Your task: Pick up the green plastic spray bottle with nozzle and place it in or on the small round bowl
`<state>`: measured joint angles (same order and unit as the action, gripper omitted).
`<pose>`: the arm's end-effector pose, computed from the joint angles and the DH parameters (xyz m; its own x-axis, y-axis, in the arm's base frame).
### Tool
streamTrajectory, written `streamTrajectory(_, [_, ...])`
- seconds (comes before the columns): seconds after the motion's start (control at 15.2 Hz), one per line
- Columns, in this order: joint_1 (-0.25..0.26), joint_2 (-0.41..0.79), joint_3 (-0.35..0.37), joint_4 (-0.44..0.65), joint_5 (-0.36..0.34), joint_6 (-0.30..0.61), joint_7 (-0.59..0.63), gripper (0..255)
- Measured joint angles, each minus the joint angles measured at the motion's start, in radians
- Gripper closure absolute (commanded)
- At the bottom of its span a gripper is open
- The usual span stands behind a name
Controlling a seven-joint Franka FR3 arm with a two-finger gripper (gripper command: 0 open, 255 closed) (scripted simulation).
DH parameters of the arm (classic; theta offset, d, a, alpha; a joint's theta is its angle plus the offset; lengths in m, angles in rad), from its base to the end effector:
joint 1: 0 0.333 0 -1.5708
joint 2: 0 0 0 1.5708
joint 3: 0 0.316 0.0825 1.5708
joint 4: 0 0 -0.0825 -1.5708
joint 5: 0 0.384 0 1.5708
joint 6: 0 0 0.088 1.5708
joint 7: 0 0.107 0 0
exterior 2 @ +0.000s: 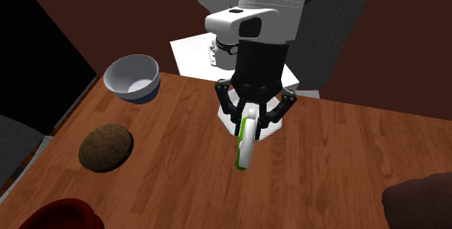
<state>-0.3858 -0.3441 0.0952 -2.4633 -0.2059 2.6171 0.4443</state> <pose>0.4523 -0.1284 0.4752 0.7235 -0.4770 0.4990 -0.5457 -0.8379 -0.0098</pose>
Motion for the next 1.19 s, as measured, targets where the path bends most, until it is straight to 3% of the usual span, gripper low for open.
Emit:
streamTrajectory(0.59, [-0.018,0.125,-0.188,0.117,0.100,0.029,-0.283,255])
streamTrajectory(1.19, [-0.042,0.312,-0.336,0.333,0.300,-0.002,-0.602,255])
